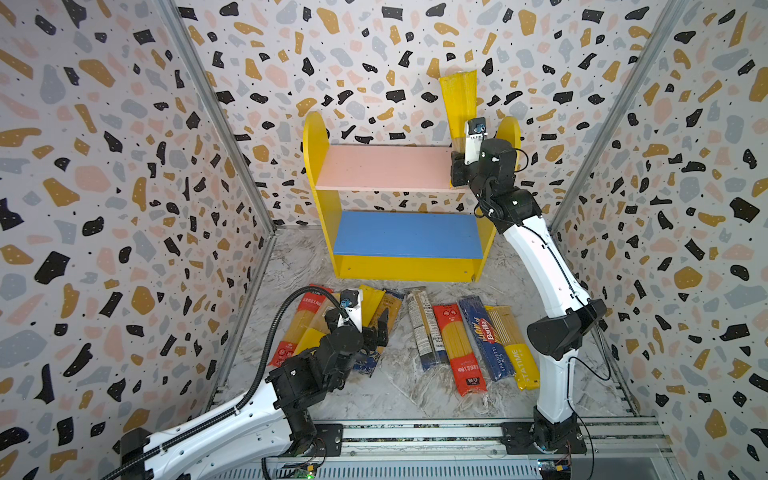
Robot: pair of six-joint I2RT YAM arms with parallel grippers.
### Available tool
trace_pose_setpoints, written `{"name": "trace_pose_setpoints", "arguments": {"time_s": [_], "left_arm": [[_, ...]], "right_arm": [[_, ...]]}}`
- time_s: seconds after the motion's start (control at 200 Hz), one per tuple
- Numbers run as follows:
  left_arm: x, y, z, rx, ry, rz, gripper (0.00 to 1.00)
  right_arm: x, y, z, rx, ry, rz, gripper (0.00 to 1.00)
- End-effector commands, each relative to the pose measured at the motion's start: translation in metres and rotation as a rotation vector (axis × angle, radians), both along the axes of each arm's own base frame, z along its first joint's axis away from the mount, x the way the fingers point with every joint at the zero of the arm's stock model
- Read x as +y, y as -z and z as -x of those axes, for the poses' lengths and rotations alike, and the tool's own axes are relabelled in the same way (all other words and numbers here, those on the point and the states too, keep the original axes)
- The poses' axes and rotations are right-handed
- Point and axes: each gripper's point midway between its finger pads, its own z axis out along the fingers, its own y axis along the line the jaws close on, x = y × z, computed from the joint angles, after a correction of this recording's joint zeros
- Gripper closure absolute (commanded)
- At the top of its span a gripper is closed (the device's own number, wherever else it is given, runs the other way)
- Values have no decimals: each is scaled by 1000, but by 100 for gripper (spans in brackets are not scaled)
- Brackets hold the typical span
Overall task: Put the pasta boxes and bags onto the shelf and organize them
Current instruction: 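Raise the held yellow-topped bag above the pink top shelf, then lower the yellow-topped bag onto the pink shelf beside the Ankara bag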
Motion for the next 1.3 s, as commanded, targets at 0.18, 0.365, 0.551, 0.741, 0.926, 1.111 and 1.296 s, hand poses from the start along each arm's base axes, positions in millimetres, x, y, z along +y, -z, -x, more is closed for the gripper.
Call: {"name": "trace_pose_setpoints", "arguments": {"time_s": [0.18,0.365,0.551,0.741,0.926,1.111,1.296], "left_arm": [[-4,-15,-3,-39,-1,23,1],[-3,-15,-2,-41,-3,27,0],[-2,-15,-1,-42,0,36,0],[1,-17,1,-46,-2,52,1],[4,-16,2,-46,-5,57,1],[4,-17,3,-47,-4,57,0],[5,-17,3,-46,-5,57,0]], "right_arm": [[-9,-66,28,-139,-49,-133,65],[-8,-70,36,-127,-72,-145,65],[-4,-68,40,-111,-94,-152,64],[-3,-67,41,-105,-94,-150,64],[0,-65,43,-96,-89,-142,56],[0,-64,45,-92,-81,-136,33],[-1,-61,43,-89,-65,-127,20]]}}
